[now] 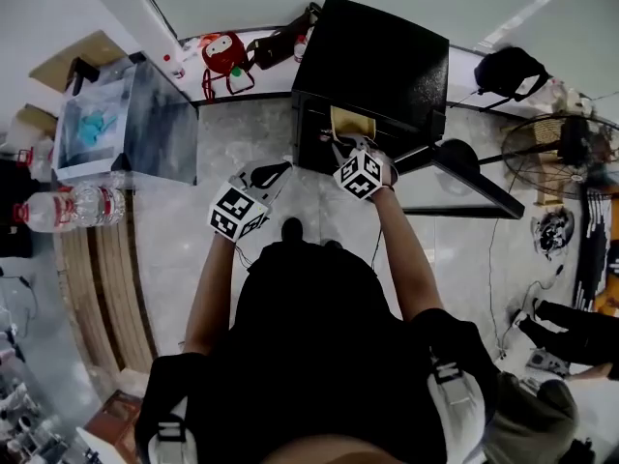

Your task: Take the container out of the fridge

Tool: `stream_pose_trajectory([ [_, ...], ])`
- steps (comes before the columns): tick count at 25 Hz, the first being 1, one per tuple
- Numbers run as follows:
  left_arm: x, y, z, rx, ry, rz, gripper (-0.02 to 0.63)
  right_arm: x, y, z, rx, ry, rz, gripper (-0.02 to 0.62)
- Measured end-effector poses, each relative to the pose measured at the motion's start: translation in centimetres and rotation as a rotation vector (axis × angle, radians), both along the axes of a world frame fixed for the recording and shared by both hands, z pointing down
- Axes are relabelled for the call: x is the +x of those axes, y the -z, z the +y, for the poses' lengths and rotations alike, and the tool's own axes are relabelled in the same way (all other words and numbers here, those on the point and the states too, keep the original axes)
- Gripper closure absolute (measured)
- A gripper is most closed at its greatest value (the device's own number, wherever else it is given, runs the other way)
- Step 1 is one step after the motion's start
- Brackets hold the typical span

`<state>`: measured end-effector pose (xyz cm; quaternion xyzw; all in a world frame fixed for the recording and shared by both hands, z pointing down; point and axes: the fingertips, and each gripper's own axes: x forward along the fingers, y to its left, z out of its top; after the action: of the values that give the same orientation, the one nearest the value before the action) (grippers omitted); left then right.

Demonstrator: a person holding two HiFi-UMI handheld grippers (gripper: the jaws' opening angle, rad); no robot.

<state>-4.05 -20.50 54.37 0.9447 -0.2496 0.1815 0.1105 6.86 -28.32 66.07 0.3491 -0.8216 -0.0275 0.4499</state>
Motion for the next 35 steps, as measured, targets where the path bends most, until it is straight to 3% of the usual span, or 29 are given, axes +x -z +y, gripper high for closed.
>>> stream_pose_trajectory([
  [14, 5.0, 0.3, 4.5, -0.008, 0.042, -0.016, 0.594, 3.8, 0.0, 4.6, -0.019, 0.071, 0.002, 0.555],
  [35, 9.7, -1.3, 13.8, -0.05, 0.146, -0.003, 0.592, 5.8, -1.1, 13.7, -0.038, 0.211, 0.01, 0.555],
])
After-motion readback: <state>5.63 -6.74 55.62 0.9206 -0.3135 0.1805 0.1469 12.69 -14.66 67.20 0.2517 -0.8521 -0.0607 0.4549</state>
